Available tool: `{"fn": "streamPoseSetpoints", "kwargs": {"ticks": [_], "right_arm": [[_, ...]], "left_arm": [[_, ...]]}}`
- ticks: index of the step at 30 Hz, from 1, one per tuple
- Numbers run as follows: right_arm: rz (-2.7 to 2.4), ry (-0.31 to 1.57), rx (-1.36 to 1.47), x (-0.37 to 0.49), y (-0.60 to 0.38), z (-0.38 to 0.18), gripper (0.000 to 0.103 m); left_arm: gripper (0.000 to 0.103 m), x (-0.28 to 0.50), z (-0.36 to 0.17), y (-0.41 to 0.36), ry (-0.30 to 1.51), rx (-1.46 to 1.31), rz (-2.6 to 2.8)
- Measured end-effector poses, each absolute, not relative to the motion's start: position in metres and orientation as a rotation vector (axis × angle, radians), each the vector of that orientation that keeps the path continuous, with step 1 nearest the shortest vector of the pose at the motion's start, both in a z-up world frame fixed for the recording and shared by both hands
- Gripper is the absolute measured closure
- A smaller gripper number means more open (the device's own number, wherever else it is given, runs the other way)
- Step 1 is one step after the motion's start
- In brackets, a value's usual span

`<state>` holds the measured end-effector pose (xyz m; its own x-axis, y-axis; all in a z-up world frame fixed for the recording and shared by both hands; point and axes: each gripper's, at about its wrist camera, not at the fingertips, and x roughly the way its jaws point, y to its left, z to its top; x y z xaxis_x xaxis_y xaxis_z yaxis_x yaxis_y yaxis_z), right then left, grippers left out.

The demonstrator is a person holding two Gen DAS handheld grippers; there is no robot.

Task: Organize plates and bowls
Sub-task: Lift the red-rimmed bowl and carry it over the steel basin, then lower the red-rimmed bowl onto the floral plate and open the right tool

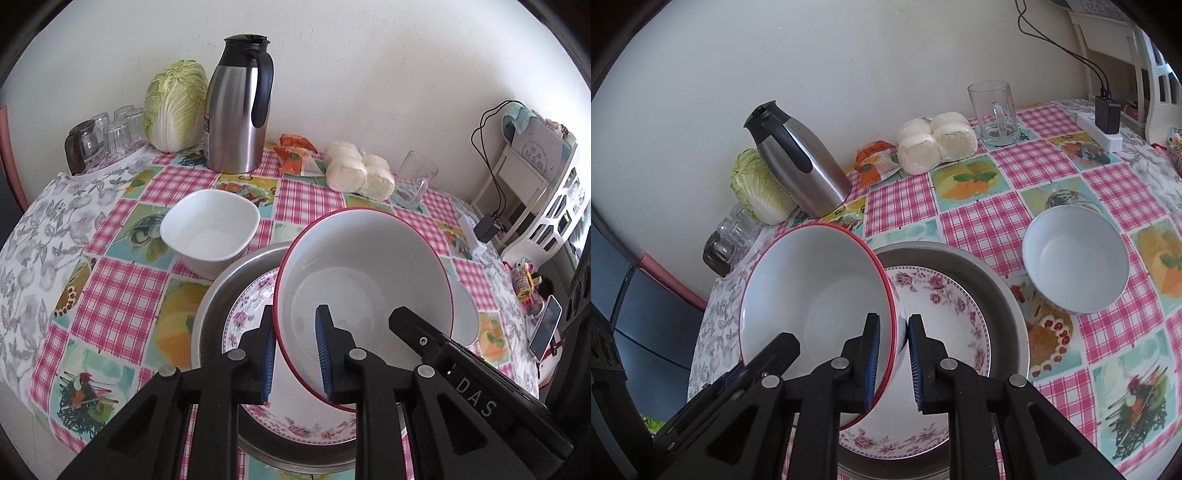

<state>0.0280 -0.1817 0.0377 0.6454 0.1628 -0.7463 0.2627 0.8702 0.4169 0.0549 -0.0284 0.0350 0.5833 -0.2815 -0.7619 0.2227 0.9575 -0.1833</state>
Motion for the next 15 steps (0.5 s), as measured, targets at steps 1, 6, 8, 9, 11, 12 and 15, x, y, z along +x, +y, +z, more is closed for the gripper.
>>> {"fn": "streamPoseSetpoints", "kwargs": {"ticks": [1,6,8,9,11,12,15], "right_arm": [[-0.063,0.879,0.535,0.027,-0.182,0.037,0.086],[-0.07,0.887,0.543,0.026,-0.186,0.032,0.085],[-0.07,0.898,0.556,0.026,-0.188,0.029,0.085],[-0.07,0.904,0.56,0.026,-0.189,0.027,0.085],[-0.076,0.914,0.561,0.027,-0.191,0.024,0.085],[-0.08,0.917,0.56,0.027,-0.192,0.022,0.085],[-0.083,0.93,0.567,0.03,-0.193,0.017,0.085]], "left_arm": [[0.082,0.055,0.033,-0.029,0.907,-0.065,-0.294],[0.082,0.055,0.029,-0.035,0.926,-0.044,-0.3],[0.082,0.056,0.027,-0.038,0.937,-0.03,-0.3],[0.082,0.057,0.025,-0.039,0.947,-0.026,-0.299],[0.082,0.059,0.02,-0.04,0.965,-0.024,-0.301],[0.082,0.06,0.018,-0.041,0.972,-0.022,-0.302],[0.082,0.062,0.013,-0.043,0.985,-0.01,-0.294]]}}
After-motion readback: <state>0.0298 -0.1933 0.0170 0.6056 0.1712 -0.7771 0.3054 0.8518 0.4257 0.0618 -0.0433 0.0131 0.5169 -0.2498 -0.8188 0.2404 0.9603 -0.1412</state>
